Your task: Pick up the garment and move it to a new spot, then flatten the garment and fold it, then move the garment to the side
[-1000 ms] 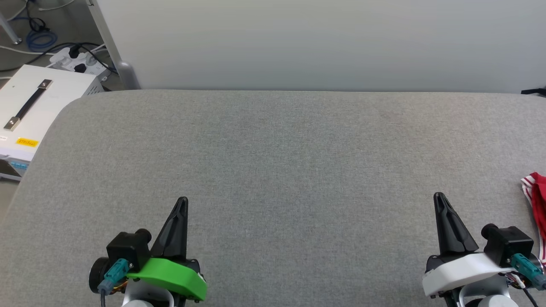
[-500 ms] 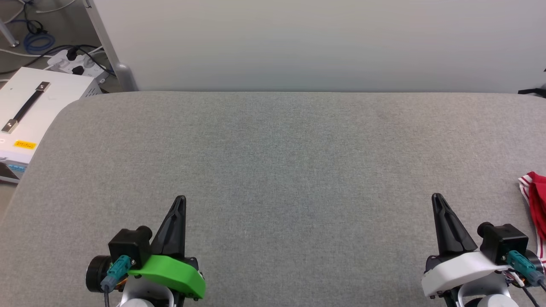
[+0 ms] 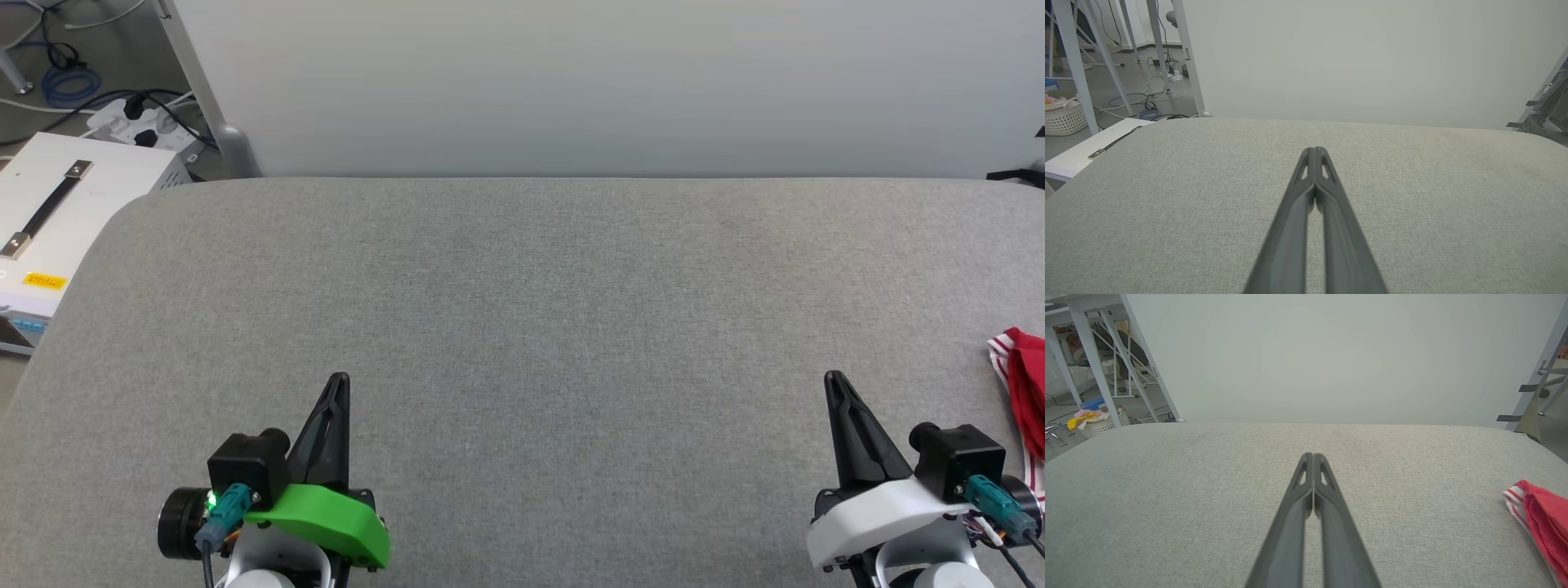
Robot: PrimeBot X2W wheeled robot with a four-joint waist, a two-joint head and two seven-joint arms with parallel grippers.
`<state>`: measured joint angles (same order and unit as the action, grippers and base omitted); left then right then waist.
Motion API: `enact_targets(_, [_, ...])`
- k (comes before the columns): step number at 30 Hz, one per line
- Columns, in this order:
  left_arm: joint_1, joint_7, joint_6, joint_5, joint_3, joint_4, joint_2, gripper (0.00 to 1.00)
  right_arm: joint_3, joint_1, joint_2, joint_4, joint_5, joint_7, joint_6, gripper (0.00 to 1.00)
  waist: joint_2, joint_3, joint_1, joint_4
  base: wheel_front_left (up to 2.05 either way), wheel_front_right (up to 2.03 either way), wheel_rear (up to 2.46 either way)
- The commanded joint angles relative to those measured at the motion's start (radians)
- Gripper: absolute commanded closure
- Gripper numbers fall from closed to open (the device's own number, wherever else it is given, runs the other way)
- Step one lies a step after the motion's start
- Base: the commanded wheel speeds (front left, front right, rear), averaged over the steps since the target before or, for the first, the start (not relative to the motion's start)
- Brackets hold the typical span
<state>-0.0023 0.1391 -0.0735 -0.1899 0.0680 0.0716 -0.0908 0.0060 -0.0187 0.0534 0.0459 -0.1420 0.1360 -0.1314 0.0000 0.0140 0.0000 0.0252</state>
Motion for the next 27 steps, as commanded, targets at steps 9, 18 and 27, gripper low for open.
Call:
enact_targets(9, [0.001, -0.023, 0.016, 0.037, -0.012, -0.014, 0.01, 1.0, -0.002, 0.01, -0.001, -0.012, 0.033, -0.022, 0.0, 1.0, 0.0, -0.002, 0.0, -0.004, 0.0, 0.0, 0.0])
enact_targets(18, [0.001, -0.042, 0.025, 0.061, -0.021, -0.023, 0.015, 1.0, -0.002, 0.011, -0.002, -0.017, 0.05, -0.04, 0.0, 1.0, 0.0, -0.004, 0.0, -0.007, 0.0, 0.0, 0.0])
enact_targets(27, [0.002, -0.059, 0.034, 0.085, -0.03, -0.032, 0.02, 1.0, -0.003, 0.013, -0.002, -0.023, 0.067, -0.058, 0.001, 1.0, 0.0, -0.006, 0.0, -0.01, 0.0, 0.0, 0.0])
